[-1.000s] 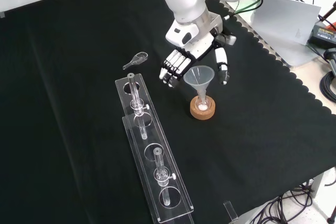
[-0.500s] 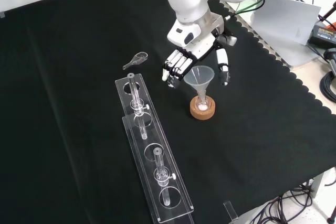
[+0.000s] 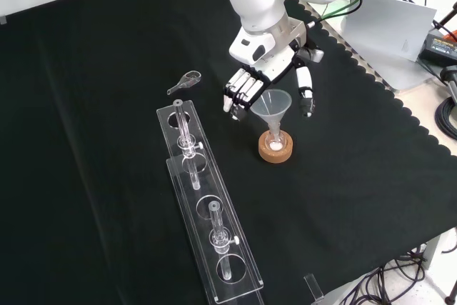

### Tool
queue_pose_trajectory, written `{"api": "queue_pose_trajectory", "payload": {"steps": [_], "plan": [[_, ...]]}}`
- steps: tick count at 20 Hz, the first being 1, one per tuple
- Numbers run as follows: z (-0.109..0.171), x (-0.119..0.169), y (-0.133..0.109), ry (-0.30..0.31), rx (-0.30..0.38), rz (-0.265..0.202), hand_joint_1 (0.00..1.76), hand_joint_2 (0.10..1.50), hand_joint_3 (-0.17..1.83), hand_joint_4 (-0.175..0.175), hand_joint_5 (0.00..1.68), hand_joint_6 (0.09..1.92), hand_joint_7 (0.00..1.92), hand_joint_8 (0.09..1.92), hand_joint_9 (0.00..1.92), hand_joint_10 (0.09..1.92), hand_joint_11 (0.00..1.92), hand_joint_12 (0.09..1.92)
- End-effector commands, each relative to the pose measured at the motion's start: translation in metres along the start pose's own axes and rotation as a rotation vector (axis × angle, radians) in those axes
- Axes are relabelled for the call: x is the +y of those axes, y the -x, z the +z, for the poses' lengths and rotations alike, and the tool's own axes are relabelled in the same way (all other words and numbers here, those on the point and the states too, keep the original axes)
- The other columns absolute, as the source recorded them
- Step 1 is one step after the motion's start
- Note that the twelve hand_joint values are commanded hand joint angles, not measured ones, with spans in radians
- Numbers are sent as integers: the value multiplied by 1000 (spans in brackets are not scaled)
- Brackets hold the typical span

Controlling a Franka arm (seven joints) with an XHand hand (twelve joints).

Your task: Remove the funnel from the round-bottom flask.

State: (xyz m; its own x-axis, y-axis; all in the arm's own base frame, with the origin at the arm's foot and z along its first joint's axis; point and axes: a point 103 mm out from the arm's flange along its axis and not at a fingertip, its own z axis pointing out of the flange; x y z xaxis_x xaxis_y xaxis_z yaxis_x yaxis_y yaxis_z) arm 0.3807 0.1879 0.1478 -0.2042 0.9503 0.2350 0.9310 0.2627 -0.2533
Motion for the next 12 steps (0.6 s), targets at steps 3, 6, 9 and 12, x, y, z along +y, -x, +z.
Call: {"api": "queue_pose_trajectory", "payload": {"steps": [3, 6, 9, 12], "plan": [[6, -2, -2, -21, -7, 2, 429, 698, 2, -19, 142, 87, 165, 526, 0, 563, 0, 878], [7, -2, -2, -25, -6, 6, 430, 698, 2, -17, 167, 87, 175, 536, 0, 614, 0, 895], [7, -2, -1, -26, -10, 8, 432, 697, 1, -17, 201, 87, 201, 556, 12, 779, 0, 944], [7, -2, -1, -25, -15, 9, 437, 697, 1, -16, 238, 87, 232, 572, 74, 841, 0, 1023]]}}
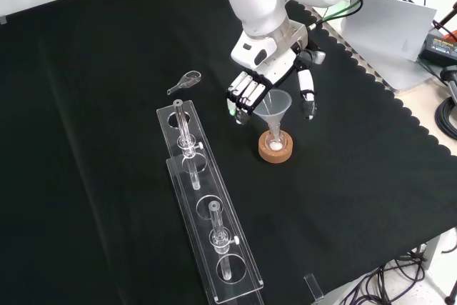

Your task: Remove the funnel from the round-bottom flask.

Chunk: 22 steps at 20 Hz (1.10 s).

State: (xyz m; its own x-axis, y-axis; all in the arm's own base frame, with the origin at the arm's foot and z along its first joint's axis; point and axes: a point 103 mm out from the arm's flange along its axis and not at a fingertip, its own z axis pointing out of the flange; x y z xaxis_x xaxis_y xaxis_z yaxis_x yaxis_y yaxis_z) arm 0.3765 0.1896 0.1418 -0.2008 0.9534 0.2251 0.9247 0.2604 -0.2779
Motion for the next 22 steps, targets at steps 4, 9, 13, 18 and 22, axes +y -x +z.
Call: {"api": "queue_pose_trajectory", "payload": {"steps": [4, 9, 13, 18, 22], "plan": [[-1, 1, -1, 3, -11, 3, 450, 698, 1, -15, 289, 87, 293, 585, 181, 840, 0, 1133], [-2, 1, -2, 12, -28, -5, 479, 702, 3, -16, 346, 87, 369, 584, 264, 823, 0, 1213], [-3, 2, -3, 22, -42, -10, 509, 709, 5, -16, 401, 87, 440, 576, 349, 787, 0, 1245], [-4, 4, -5, 34, -60, -16, 568, 712, 5, -17, 478, 87, 557, 554, 506, 716, 0, 1281], [-5, 5, -8, 46, -70, -16, 604, 716, 6, -19, 520, 87, 629, 542, 624, 647, 0, 1348]]}}
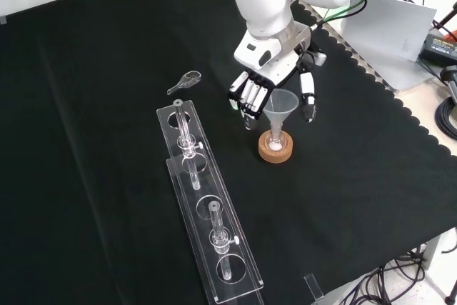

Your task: Remove the funnel from the round-bottom flask.

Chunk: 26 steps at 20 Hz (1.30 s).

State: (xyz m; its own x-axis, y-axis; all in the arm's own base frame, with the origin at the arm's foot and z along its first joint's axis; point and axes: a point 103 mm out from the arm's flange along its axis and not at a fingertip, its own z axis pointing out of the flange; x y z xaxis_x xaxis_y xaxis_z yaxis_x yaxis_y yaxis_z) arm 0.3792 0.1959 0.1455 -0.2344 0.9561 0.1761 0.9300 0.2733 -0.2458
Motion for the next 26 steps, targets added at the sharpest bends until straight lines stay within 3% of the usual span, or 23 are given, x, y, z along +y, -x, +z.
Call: {"api": "queue_pose_trajectory", "payload": {"steps": [1, 9, 16, 22, 26], "plan": [[-2, 3, -3, 20, -14, 1, 614, 717, 7, -20, 530, 87, 643, 540, 653, 635, 0, 1362], [-5, 3, -5, 55, -31, -3, 697, 726, 12, -23, 652, 87, 783, 520, 849, 520, 0, 1419], [-8, 4, -8, 55, -51, -17, 715, 733, 16, -2, 697, 87, 818, 509, 915, 474, 0, 1463], [-9, 2, -5, 33, -41, -19, 685, 733, 16, -1, 651, 87, 741, 480, 853, 444, 0, 1473], [-9, 0, -5, 22, -40, -12, 624, 727, 15, -4, 544, 87, 591, 518, 702, 521, 0, 1452]]}}
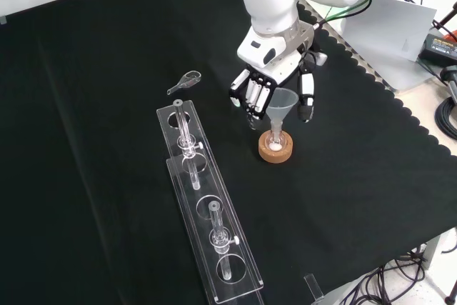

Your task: Remove the funnel from the round-bottom flask.

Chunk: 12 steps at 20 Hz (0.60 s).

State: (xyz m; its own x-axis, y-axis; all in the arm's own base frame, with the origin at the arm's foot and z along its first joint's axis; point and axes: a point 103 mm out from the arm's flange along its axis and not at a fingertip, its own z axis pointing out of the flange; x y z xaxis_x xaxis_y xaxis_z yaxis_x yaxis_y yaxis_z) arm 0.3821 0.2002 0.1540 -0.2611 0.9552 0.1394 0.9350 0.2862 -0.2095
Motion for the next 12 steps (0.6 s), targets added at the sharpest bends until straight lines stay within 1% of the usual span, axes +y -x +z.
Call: {"api": "queue_pose_trajectory", "payload": {"steps": [1, 5, 12], "plan": [[0, -2, 0, -15, 7, 7, 613, 725, 15, -4, 518, 87, 554, 528, 661, 546, 0, 1449], [-2, -5, 3, -20, 11, 7, 566, 720, 13, -4, 438, 87, 439, 550, 530, 624, 0, 1430], [-7, -14, 5, -16, 0, 2, 531, 710, 9, -6, 378, 87, 374, 560, 438, 673, 0, 1407]]}}
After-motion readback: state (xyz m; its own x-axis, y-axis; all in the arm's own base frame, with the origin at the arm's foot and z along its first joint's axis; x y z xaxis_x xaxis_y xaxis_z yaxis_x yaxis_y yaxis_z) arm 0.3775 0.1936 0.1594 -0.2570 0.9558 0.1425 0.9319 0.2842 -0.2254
